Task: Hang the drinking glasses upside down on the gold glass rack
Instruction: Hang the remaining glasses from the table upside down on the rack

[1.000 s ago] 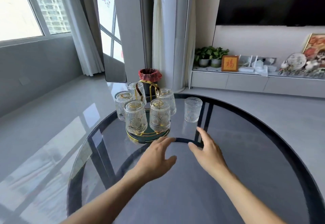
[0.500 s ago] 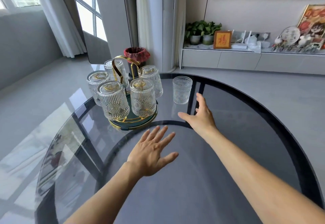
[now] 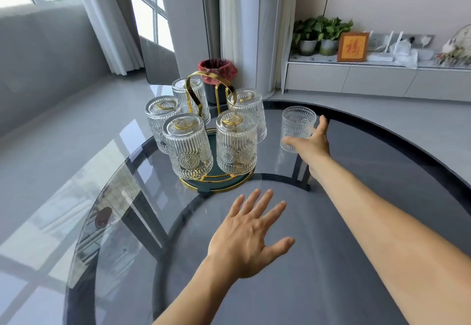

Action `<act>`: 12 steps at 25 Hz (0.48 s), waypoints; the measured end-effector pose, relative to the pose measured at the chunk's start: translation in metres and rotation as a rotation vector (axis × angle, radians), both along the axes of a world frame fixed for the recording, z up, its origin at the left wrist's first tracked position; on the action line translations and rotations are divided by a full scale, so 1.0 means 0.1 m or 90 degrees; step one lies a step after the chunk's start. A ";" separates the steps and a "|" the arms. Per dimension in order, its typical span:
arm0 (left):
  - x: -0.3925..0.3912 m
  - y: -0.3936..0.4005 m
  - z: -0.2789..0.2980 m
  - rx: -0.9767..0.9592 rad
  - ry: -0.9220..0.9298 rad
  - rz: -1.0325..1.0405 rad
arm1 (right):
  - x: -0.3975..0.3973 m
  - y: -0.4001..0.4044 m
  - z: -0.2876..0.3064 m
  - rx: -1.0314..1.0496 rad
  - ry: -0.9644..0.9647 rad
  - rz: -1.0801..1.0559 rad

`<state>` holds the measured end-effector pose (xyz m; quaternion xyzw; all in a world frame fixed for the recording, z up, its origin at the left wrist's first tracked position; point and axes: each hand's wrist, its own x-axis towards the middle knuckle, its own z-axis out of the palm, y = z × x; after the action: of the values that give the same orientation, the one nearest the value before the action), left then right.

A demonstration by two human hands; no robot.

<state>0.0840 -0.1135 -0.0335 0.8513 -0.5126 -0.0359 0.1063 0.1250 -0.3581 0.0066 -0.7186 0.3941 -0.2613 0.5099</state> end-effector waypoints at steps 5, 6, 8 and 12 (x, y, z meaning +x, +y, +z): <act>-0.01 0.02 -0.03 -0.022 0.023 -0.005 | -0.10 0.17 0.01 -0.002 -0.022 -0.036; 0.00 0.02 -0.01 -0.031 0.035 -0.001 | -0.17 0.23 0.03 0.010 -0.048 -0.034; 0.01 0.03 0.06 -0.059 0.054 0.002 | -0.32 0.29 0.14 0.037 -0.103 -0.019; -0.13 0.18 0.33 -0.205 0.020 -0.029 | -0.64 0.35 0.59 0.039 -0.181 0.043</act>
<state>0.0709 -0.0952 0.0000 0.8109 -0.5289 0.0310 0.2486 0.0607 -0.3235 0.0659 -0.6714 0.3011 -0.3309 0.5908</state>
